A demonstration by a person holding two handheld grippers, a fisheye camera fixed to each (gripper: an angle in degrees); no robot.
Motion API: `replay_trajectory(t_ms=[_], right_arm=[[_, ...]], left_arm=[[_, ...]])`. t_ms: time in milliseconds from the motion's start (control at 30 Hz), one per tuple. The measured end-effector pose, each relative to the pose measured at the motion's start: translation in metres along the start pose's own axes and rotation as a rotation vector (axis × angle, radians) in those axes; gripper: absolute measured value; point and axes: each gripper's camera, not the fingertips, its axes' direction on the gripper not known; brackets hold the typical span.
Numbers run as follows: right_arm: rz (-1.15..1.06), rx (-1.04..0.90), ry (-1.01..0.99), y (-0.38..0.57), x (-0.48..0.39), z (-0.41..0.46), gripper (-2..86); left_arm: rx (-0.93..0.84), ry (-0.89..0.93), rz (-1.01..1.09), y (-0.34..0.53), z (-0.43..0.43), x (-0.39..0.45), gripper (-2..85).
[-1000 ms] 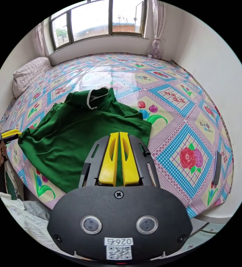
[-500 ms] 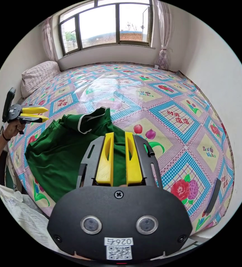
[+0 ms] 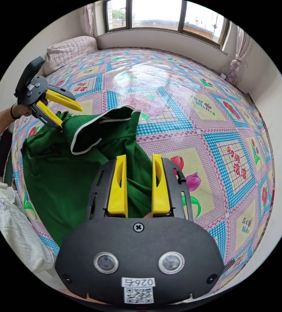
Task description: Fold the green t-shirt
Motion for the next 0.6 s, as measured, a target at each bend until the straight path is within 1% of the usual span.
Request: replay_trajectory(t_ms=[100,133,200,267,400,500,600], right_arm=[[-0.044,-0.079,0.01,-0.002,-0.005,0.019,8.4],[-0.053,-0.055,0.024,0.0,-0.008,0.016,6.5],[-0.083,-0.055,0.005,0.005,-0.015,0.014,2.1],[-0.089,-0.049,-0.013,0.014,-0.022,0.01,-0.9],[-0.03,-0.018,-0.075,0.03,-0.022,-0.008,-1.5],[0.034,0.076,-0.118,0.052,-0.024,-0.047,-1.6],[0.058,0.153,-0.117,0.076,-0.038,-0.093,-1.6]], left_arm=[[-0.019,0.024,-0.007,0.009,0.007,-0.015,17.7],[-0.033,0.041,0.002,0.013,0.01,-0.018,16.7],[-0.047,0.093,0.061,0.02,0.015,-0.017,10.5],[-0.044,0.084,0.09,0.031,0.016,-0.013,2.6],[0.011,0.075,0.037,0.061,-0.002,-0.019,0.8],[0.094,0.093,-0.016,0.096,-0.038,-0.026,0.3],[0.15,0.033,-0.058,0.138,-0.083,-0.024,0.0]])
